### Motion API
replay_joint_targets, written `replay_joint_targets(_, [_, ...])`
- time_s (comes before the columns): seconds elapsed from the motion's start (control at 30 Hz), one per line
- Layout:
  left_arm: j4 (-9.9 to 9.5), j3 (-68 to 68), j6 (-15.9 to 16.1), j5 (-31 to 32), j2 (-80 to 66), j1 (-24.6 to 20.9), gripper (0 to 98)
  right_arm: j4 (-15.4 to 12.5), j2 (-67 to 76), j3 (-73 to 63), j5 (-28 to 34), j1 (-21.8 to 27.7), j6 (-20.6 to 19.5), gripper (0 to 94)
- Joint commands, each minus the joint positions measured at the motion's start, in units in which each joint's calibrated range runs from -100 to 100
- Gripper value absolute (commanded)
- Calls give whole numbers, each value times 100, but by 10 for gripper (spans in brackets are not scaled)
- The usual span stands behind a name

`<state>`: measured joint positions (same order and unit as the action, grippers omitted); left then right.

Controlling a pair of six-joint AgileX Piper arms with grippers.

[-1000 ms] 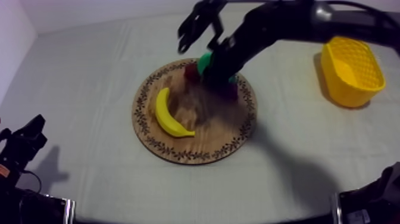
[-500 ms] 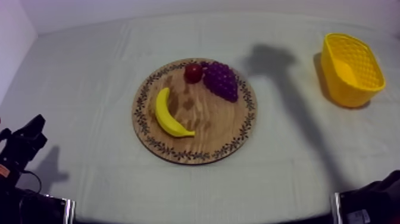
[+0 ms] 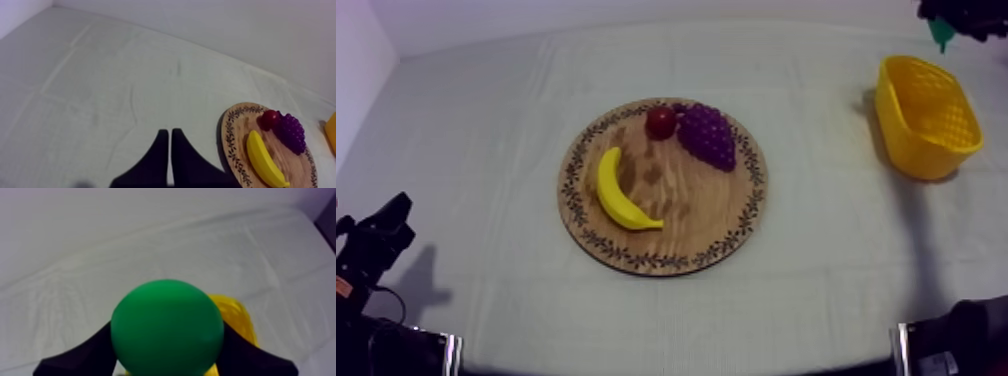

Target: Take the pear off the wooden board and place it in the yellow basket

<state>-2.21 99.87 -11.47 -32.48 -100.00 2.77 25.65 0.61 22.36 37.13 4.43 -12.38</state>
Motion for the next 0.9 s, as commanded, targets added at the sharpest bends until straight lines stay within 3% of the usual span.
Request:
replay_joint_targets(0.0, [-2,2,0,-1,0,1,1,-25,-149,161,32,30,-173,494])
replay_joint_targets(0.17, [-2,2,1,-1,0,1,1,-218,-475,339,157,82,-125,490])
replay_joint_targets(0.47, [-2,2,1,-1,0,1,1,-97,-1047,651,246,110,-330,484])
replay_joint_targets(0.87, [-2,2,-3,-1,0,1,1,465,-1434,1006,267,128,-955,497])
